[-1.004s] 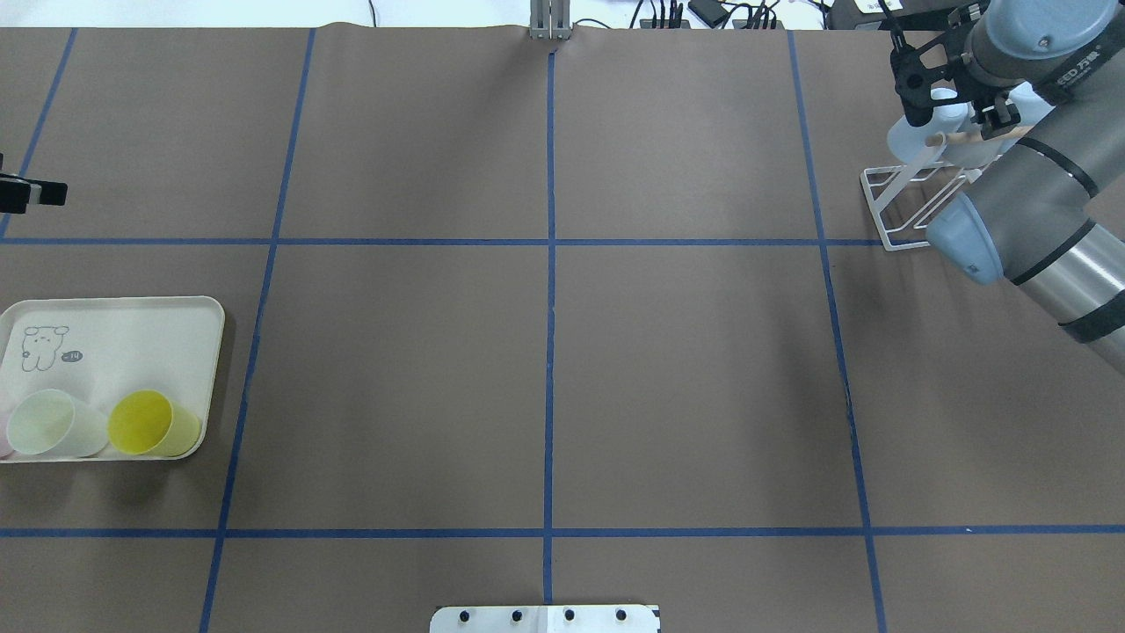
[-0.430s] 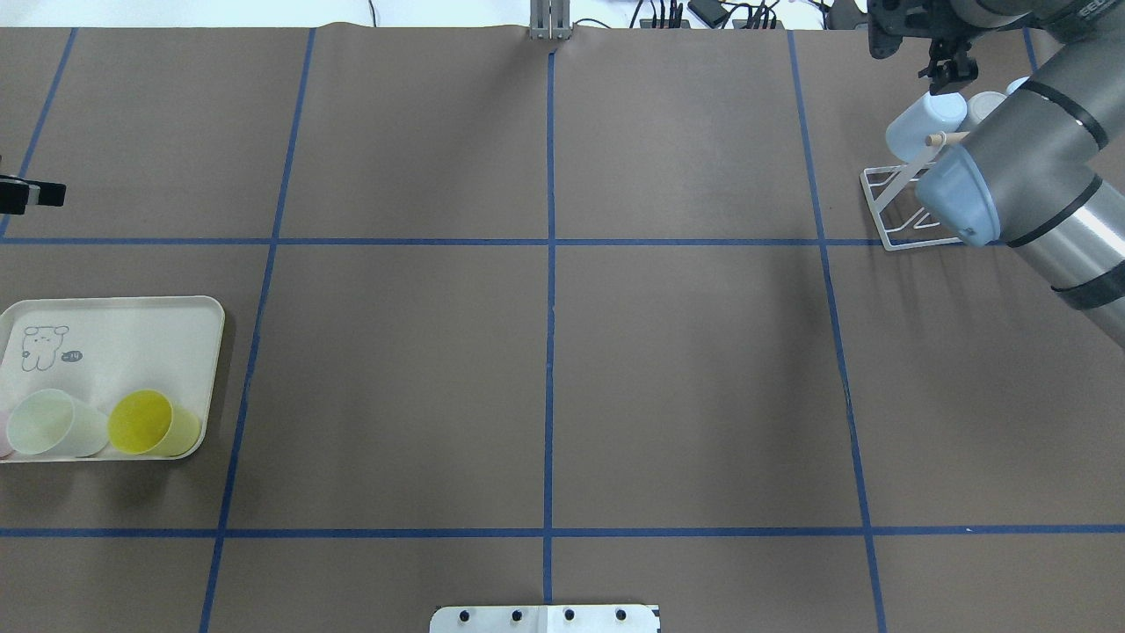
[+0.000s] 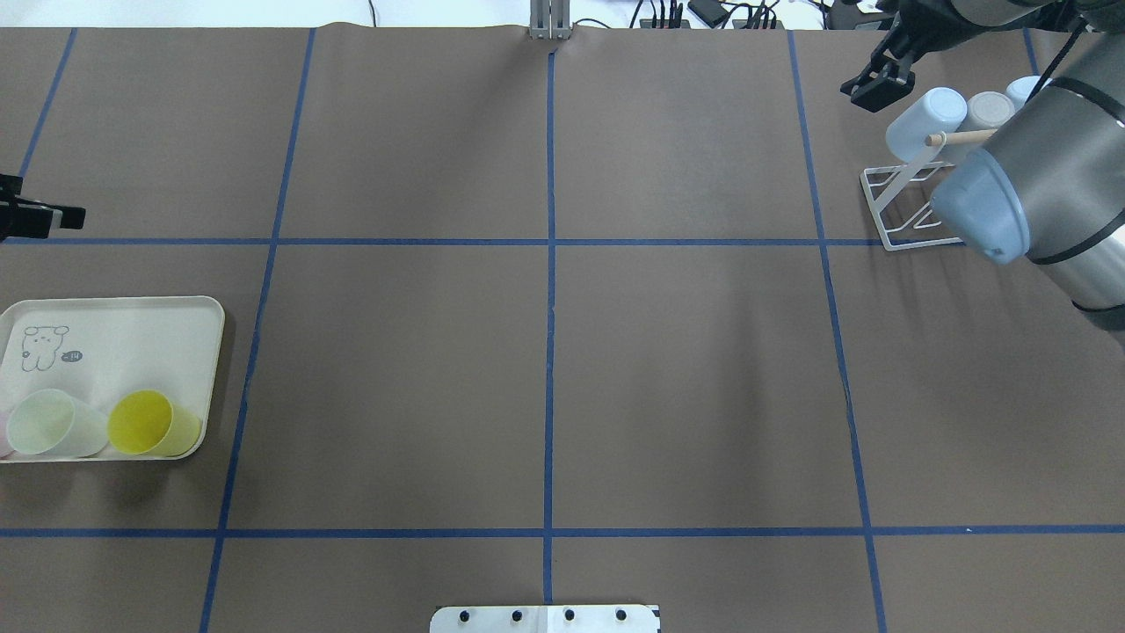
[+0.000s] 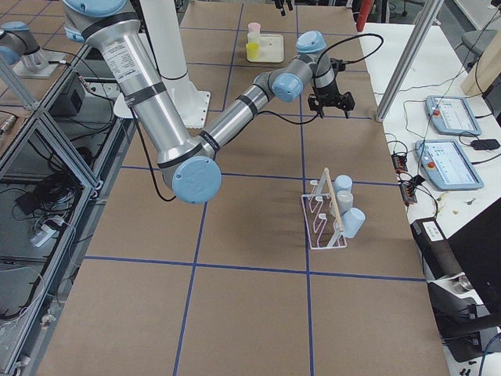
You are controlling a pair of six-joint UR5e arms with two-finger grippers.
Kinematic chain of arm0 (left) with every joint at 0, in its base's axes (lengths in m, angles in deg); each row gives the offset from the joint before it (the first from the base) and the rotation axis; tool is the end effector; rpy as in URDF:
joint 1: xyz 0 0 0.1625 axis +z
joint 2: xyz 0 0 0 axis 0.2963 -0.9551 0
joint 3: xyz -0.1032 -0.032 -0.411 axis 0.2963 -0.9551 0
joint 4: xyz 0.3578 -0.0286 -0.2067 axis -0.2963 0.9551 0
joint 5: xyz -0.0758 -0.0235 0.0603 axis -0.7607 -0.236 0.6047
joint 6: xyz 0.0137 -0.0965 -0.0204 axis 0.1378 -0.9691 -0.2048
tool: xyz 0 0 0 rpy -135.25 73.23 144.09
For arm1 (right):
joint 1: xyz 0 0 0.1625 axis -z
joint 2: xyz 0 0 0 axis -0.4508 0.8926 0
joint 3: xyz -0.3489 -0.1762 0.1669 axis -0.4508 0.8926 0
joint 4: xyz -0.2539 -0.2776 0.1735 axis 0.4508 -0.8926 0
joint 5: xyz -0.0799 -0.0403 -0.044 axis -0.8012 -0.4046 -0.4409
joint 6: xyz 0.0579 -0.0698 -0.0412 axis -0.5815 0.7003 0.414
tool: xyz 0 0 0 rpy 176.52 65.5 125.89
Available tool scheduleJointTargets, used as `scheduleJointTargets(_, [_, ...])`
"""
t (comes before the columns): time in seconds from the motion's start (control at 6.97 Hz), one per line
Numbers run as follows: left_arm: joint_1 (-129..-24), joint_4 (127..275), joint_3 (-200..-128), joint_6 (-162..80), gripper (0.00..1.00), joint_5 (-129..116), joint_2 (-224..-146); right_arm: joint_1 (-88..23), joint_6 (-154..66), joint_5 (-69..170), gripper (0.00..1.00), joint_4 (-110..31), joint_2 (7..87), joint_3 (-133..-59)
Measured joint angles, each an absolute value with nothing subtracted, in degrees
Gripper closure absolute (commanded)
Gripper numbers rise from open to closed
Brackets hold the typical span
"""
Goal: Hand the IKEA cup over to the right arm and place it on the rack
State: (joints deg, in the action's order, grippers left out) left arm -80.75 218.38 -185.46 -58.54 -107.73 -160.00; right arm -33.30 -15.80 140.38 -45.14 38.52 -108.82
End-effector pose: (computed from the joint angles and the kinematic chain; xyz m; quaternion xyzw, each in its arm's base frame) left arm 0.1326 -0.4446 0.4226 0.3057 0.4503 0.1001 0.8329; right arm -0.2261 -0.5825 0.2432 0.3904 -0.2443 -0.3934 0.7957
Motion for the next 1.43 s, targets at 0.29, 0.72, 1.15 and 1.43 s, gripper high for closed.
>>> scheduleJointTargets(0.29, [-75.06,219.78,-185.33,-60.40,0.00,-101.83,-156.32,-28.45,-32.09,142.61,0.01,-40.56,38.47,-111.12])
scheduleJointTargets(0.72, [-69.21,225.79,-185.32,-60.40,0.00,-95.31,-146.72,-25.45,-39.05,142.57,0.01,-35.27,38.73,-111.04])
scheduleJointTargets(1.15, [-62.60,228.72,-185.31,-59.95,0.00,-90.84,-140.29,-24.69,-39.28,142.12,0.01,-34.93,38.84,-110.83])
scheduleJointTargets(1.43, [-59.12,230.06,-185.11,-59.86,0.02,-89.48,-137.82,-24.58,-39.26,142.08,0.01,-34.92,38.90,-110.80])
